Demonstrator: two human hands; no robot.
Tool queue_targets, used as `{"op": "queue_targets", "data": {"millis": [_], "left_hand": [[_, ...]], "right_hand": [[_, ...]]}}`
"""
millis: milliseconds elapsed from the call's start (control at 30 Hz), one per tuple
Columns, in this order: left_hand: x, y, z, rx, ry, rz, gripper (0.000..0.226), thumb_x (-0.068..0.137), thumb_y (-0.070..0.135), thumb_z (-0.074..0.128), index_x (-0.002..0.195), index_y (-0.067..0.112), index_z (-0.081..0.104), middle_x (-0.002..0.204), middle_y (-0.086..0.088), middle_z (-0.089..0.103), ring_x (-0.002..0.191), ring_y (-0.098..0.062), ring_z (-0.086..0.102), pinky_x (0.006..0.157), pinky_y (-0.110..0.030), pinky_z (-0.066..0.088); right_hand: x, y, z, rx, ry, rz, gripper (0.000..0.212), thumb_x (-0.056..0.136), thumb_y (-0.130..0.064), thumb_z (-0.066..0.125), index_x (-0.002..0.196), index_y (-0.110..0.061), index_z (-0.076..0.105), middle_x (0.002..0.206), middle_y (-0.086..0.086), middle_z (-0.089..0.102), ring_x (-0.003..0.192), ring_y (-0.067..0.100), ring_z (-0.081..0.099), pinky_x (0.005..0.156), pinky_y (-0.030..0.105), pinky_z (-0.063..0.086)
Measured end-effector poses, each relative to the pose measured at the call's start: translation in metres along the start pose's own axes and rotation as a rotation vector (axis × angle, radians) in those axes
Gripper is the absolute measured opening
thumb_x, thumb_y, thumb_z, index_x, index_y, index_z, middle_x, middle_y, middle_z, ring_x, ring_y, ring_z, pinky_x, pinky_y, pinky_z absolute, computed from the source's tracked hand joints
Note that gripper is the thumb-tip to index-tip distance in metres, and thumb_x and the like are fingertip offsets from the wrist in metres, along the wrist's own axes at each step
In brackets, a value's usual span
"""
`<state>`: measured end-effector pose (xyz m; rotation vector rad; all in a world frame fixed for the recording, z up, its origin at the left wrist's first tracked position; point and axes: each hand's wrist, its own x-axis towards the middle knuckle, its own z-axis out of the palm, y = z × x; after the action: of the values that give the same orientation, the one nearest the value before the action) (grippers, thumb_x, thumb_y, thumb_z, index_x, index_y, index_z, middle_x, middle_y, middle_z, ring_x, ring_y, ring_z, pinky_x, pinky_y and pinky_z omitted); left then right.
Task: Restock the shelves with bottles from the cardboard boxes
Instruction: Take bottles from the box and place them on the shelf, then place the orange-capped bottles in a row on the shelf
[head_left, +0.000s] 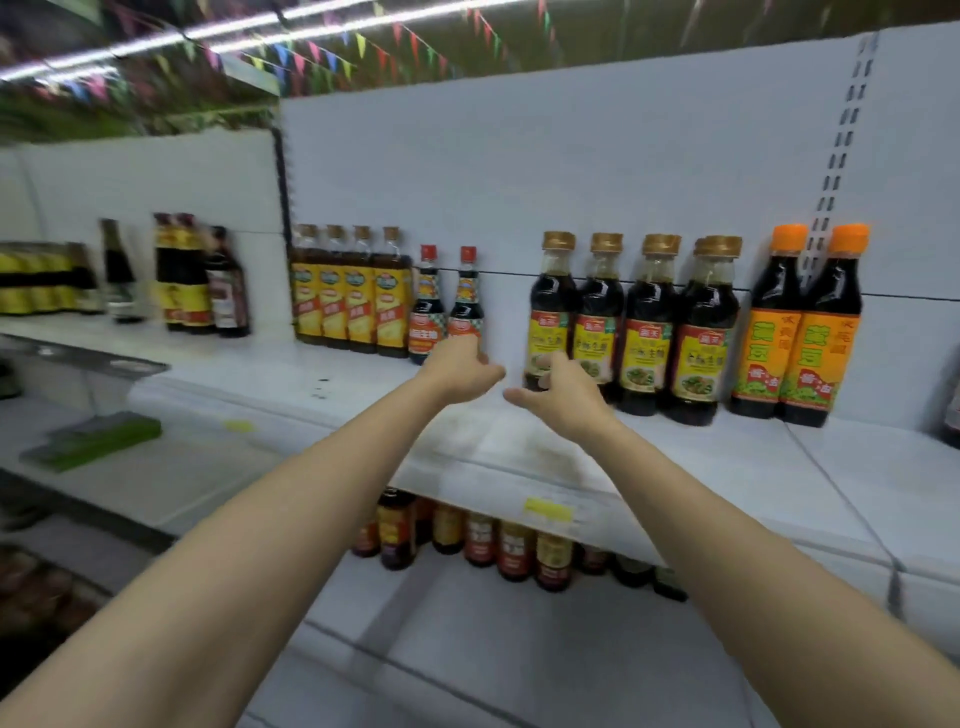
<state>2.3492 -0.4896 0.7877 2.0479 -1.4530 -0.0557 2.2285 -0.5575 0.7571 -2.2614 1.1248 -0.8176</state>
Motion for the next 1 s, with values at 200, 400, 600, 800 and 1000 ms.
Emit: {"op": "queue_targets", "data": {"millis": [200, 400, 600, 800, 1000], "left_hand": [[-0.075, -0.111, -0.074, 0.145, 0.007, -0.226, 0.045, 0.093, 0.043, 0.052, 0.122, 0.008, 0.05, 0.118, -0.007, 0.053, 0.113, -0.026, 0.05, 0.094, -0.038, 0.042], [-0.18, -0.22, -0.136, 0.318, -0.02, -0.462, 0.066, 0.092, 0.052, 0.049, 0.143, 0.013, 0.035, 0.153, -0.013, 0.013, 0.14, -0.039, 0.02, 0.111, -0.046, 0.025], [-0.28, -0.304, -0.167, 0.386, -0.159, -0.66, 0.077, 0.09, 0.066, 0.04, 0.152, 0.027, 0.015, 0.159, -0.006, -0.005, 0.143, -0.041, 0.0, 0.113, -0.057, 0.016], [-0.346, -0.367, -0.153, 0.413, -0.373, -0.771, 0.081, 0.086, 0.075, 0.031, 0.15, 0.041, -0.007, 0.155, 0.003, -0.028, 0.143, -0.035, -0.02, 0.109, -0.065, -0.002], [-0.37, -0.43, -0.113, 0.393, -0.479, -0.852, 0.083, 0.085, 0.076, 0.029, 0.15, 0.04, -0.008, 0.156, 0.003, -0.026, 0.144, -0.034, -0.019, 0.11, -0.065, -0.004]], "right_hand": [[-0.046, -0.101, 0.076, 0.035, -0.141, -0.164, 0.069, 0.087, -0.044, 0.065, 0.139, -0.01, 0.036, 0.141, 0.009, 0.043, 0.123, 0.025, 0.047, 0.096, 0.034, 0.041], [-0.103, -0.182, 0.169, -0.048, -0.375, -0.296, 0.077, 0.089, -0.051, 0.059, 0.147, -0.011, 0.026, 0.149, 0.011, 0.033, 0.134, 0.027, 0.037, 0.104, 0.04, 0.039], [-0.159, -0.232, 0.264, -0.193, -0.613, -0.389, 0.087, 0.089, -0.063, 0.047, 0.153, -0.015, 0.012, 0.158, 0.008, 0.014, 0.145, 0.031, 0.012, 0.115, 0.048, 0.021], [-0.212, -0.24, 0.35, -0.345, -0.803, -0.412, 0.098, 0.084, -0.073, 0.044, 0.152, -0.031, -0.012, 0.159, -0.002, -0.019, 0.147, 0.028, -0.012, 0.114, 0.059, 0.007], [-0.223, -0.229, 0.425, -0.431, -0.943, -0.423, 0.096, 0.084, -0.074, 0.04, 0.152, -0.031, -0.01, 0.159, 0.001, -0.019, 0.147, 0.029, -0.012, 0.113, 0.059, 0.007]]}}
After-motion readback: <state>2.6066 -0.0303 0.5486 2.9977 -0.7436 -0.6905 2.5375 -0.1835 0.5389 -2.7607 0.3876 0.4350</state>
